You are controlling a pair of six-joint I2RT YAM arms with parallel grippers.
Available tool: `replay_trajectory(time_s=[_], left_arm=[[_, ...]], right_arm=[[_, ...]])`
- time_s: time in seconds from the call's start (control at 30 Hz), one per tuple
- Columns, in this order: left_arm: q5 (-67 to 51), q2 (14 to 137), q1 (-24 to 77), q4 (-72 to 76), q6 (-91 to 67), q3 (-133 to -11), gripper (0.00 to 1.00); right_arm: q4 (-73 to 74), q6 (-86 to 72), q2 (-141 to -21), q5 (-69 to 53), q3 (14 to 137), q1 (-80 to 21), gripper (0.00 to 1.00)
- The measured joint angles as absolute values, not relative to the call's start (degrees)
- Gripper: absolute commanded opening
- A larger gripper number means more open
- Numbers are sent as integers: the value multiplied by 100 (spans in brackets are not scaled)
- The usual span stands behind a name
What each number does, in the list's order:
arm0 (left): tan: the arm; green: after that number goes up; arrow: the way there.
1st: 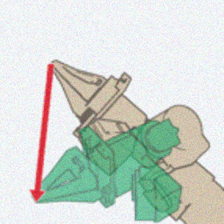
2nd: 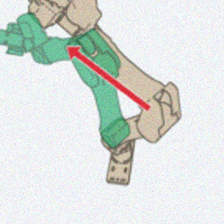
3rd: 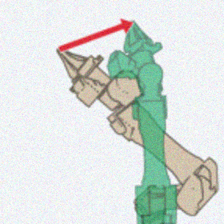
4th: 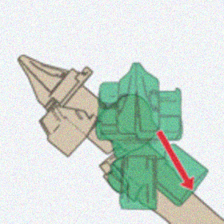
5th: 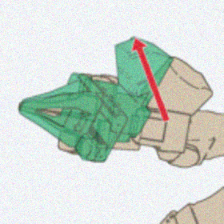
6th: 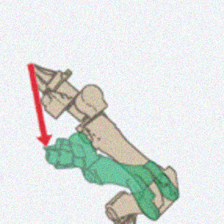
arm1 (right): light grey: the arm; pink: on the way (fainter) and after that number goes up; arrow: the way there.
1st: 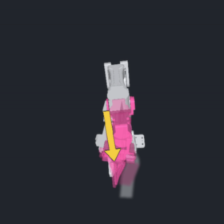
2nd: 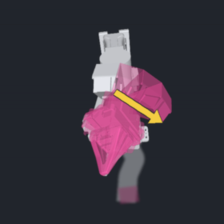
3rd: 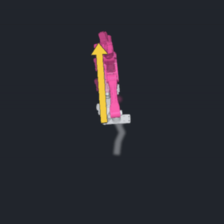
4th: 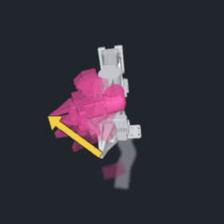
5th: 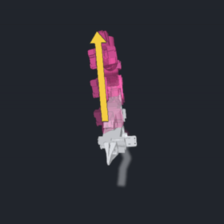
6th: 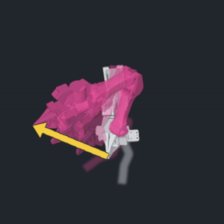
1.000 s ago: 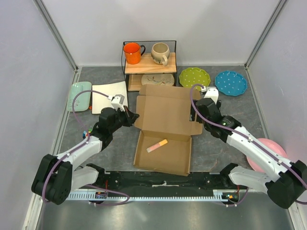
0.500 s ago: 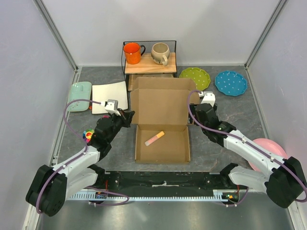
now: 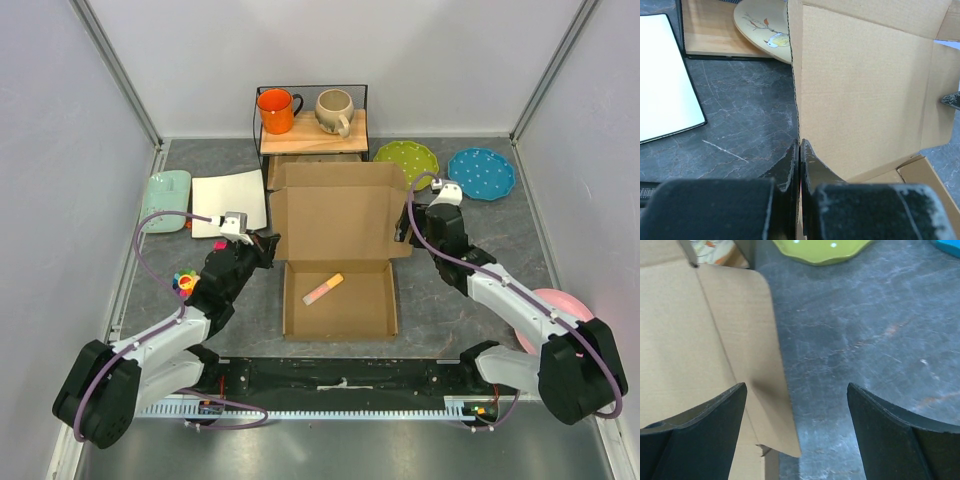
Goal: Fold the paper box
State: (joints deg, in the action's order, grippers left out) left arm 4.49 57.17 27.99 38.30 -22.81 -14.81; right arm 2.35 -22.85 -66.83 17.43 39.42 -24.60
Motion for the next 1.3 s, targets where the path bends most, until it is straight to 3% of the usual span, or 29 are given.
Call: replay_trajectory(time_s=[0.27,0.5,0.73,1.07,1.3], left_arm=[[454,5747,2799,3837,-2257,-1481,2],[460,5808,2799,3870,-2252,-1481,2],[460,5863,2803,3929,-2252,-1481,2],[460,5874,2827,3957,-2252,-1481,2],[460,5870,2838,3942,-2250,-1483,6]], right_arm=[[-613,-2353,-6971,552,3682,-2340,86],[-814,-2351,-7006,-10,3662,-2340,66],[-626,-2069,-6820,355,3664,-2753,57],[-198,-1747,-6871,1015,3931,-3133,34],[-91,-1566,-7140,1409,4082,-3214,5]])
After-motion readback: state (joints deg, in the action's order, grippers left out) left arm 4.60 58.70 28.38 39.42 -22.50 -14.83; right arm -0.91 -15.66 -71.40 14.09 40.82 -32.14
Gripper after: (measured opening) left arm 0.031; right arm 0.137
